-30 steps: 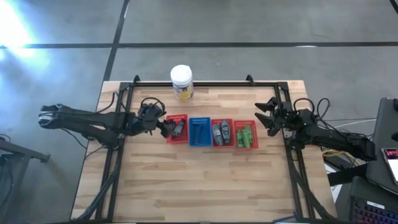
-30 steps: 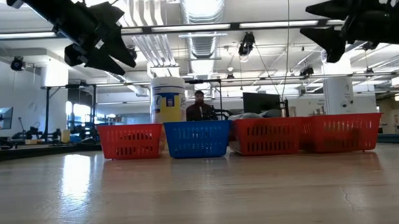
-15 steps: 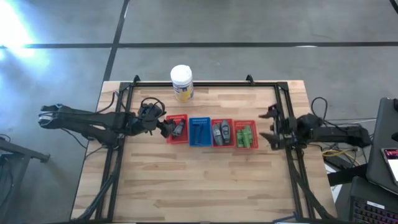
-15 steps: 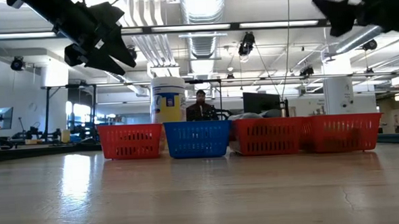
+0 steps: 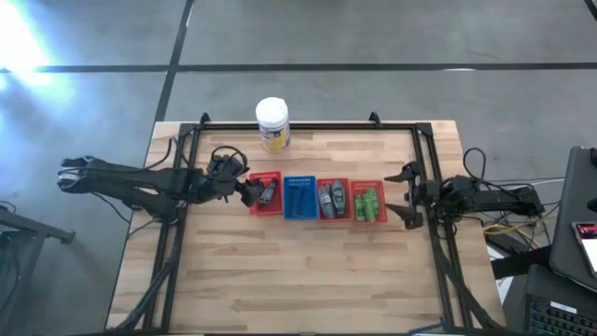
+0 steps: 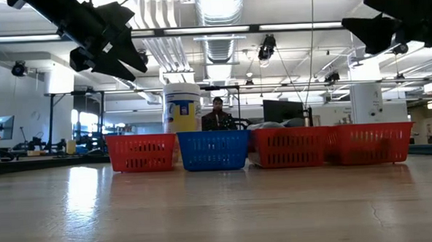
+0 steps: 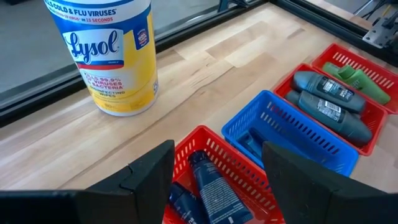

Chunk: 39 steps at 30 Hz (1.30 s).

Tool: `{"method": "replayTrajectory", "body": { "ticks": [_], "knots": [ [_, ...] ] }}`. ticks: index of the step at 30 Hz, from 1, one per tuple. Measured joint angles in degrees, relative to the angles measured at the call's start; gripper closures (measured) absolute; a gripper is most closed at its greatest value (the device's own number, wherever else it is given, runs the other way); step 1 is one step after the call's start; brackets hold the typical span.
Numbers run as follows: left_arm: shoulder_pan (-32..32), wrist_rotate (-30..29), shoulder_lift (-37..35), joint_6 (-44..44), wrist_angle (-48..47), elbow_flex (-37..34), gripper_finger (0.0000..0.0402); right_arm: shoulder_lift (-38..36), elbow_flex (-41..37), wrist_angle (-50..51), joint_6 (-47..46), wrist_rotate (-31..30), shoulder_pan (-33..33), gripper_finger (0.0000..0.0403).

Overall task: Pick & Place Travel size toiletries
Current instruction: Return to Home Position

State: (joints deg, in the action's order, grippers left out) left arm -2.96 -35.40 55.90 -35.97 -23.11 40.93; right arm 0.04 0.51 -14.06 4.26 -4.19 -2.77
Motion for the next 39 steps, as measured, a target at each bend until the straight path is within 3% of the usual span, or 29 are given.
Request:
{"method": "replayTrajectory", "body": {
  "ticks": [4,14,39],
  "knots": [
    [0.0,0.0,0.0,0.0,0.1,0.0,0.0154,0.0,0.0,1.6,-1.6,0.2,0.0,0.0046],
    [0.0,0.0,0.0,0.0,0.1,0.0,0.0154,1.0,0.0,1.9,-20.5,0.1,0.0,0.0072],
    [-0.4,0.7,-0.7,1.4,0.6,0.0,0.0154,2.7,0.0,1.9,-20.4,-0.1,0.0,0.0138]
  ]
}}
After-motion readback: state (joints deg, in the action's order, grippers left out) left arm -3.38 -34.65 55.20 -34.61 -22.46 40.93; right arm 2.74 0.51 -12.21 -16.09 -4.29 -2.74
